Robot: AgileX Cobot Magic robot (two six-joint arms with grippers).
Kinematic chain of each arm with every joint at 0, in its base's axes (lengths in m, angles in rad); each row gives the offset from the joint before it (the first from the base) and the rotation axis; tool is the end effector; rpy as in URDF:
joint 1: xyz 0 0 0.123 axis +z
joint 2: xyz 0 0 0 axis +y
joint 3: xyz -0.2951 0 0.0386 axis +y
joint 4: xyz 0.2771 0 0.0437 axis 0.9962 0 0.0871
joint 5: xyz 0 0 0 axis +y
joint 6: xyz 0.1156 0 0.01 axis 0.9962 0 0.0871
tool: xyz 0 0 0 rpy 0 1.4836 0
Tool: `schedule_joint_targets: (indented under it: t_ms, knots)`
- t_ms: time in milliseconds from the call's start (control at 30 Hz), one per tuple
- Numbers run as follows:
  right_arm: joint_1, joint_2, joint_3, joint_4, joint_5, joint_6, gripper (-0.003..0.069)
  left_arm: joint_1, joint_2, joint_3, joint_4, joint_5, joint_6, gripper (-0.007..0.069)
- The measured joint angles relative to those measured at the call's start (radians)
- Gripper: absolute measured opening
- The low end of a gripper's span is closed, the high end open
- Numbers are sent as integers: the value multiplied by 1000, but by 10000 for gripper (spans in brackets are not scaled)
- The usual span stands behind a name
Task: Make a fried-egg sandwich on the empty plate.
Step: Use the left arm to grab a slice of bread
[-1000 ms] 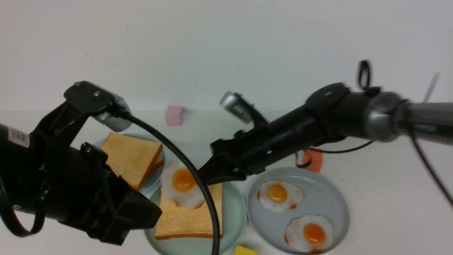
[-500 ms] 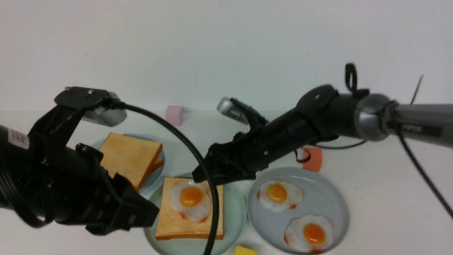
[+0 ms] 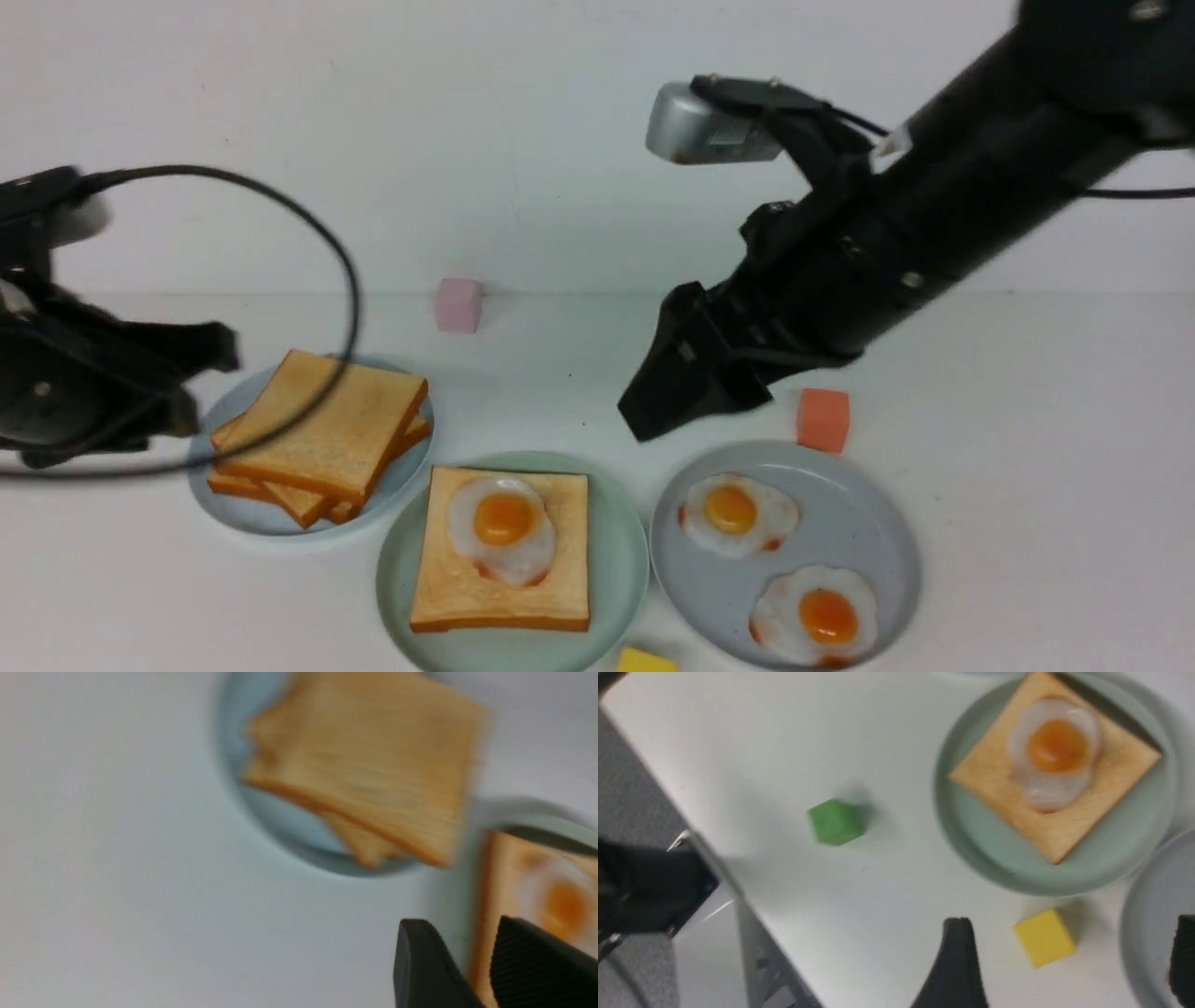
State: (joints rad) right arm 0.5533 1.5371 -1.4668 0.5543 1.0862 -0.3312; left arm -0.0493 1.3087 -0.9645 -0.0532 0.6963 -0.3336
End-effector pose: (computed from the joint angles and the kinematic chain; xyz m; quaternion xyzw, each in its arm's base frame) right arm 0.2809 0.2370 0.3569 -0.3415 0.8693 0.2910 0.2077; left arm 0.3030 -0.0189 0.2711 -0.1490 0.9408 -0.0798 0.2939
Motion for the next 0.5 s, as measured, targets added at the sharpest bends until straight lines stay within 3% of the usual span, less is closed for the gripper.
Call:
schedule_joint_targets:
  t_ms: [200, 400, 500]
  knots:
    - [125, -123, 105, 0, -15, -7, 578, 198, 236, -110, -304, 45, 247, 321]
    - [183, -134, 149, 0, -11, -7, 578, 240, 423, -215, -429, 61, 436, 456]
    - [184, -134, 149, 0, -11, -7, 578, 240, 479, -242, -464, 53, 509, 472]
